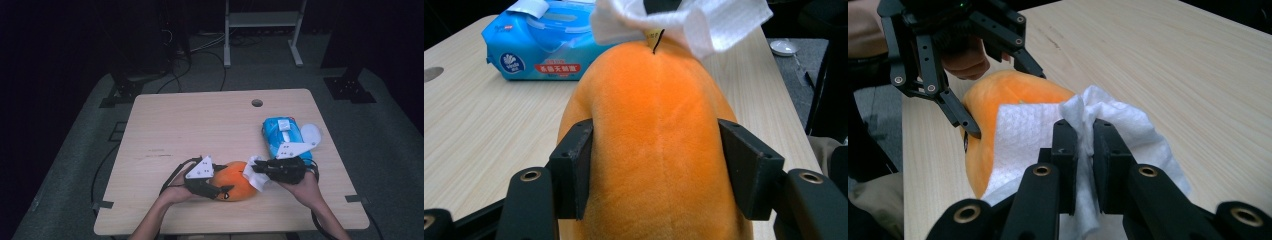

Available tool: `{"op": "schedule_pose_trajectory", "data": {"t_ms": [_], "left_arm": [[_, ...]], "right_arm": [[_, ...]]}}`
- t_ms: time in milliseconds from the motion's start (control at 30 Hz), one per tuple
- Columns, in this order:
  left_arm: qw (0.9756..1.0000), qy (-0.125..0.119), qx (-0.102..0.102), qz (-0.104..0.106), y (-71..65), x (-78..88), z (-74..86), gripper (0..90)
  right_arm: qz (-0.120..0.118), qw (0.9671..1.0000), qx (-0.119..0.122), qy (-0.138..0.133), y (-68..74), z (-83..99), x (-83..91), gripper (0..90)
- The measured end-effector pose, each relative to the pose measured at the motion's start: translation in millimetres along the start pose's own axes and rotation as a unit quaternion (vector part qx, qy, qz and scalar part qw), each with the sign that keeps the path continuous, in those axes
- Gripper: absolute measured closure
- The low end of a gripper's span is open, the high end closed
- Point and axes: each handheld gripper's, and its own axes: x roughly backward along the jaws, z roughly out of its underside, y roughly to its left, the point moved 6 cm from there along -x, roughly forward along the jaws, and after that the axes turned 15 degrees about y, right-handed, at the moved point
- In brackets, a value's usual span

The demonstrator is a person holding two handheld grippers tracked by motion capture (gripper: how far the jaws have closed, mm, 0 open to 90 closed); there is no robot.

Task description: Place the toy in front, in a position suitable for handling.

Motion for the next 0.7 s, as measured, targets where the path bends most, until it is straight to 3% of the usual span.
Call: {"op": "schedule_pose_trajectory", "data": {"t_ms": [100, 200, 233, 333, 467, 633, 700], "left_arm": [[1.0, 0.0, 0.006, 0.003, 0.7, 1.2, -0.2, 32.0], [0.9981, 0.001, 0.056, 0.025, 5.8, 6.7, -5.9, 22.2], [0.9978, 0.003, 0.06, 0.028, 6.3, 7.5, -6.2, 20.7], [0.9974, 0.008, 0.063, 0.034, 4.8, 5.5, -4.0, 25.6], [0.9989, 0.02, 0.038, 0.019, -0.8, 5.0, -8.3, 34.3], [0.9995, 0.032, 0.007, 0.004, -11.1, 2.0, -16.2, 35.2], [0.9995, 0.031, 0.004, 0.003, -10.6, 2.8, -14.7, 35.2]], "right_arm": [[-0.009, 0.9999, 0.003, 0.013, 0.8, 2.3, -9.2, 80.2], [-0.012, 0.9997, 0.007, 0.019, 0.5, 6.3, -10.4, 80.2], [-0.012, 0.9997, 0.008, 0.021, 1.1, 8.0, -9.6, 80.2], [-0.015, 0.9996, 0.008, 0.023, 1.5, 9.3, -8.0, 80.2], [-0.01, 0.9996, 0.024, 0.012, 10.5, -0.7, -4.9, 80.2], [-0.017, 0.9979, 0.063, -0.006, 33.9, -19.6, -8.3, 80.2], [-0.01, 0.9974, 0.071, 0.005, 35.8, -20.6, -10.9, 80.3]]}}
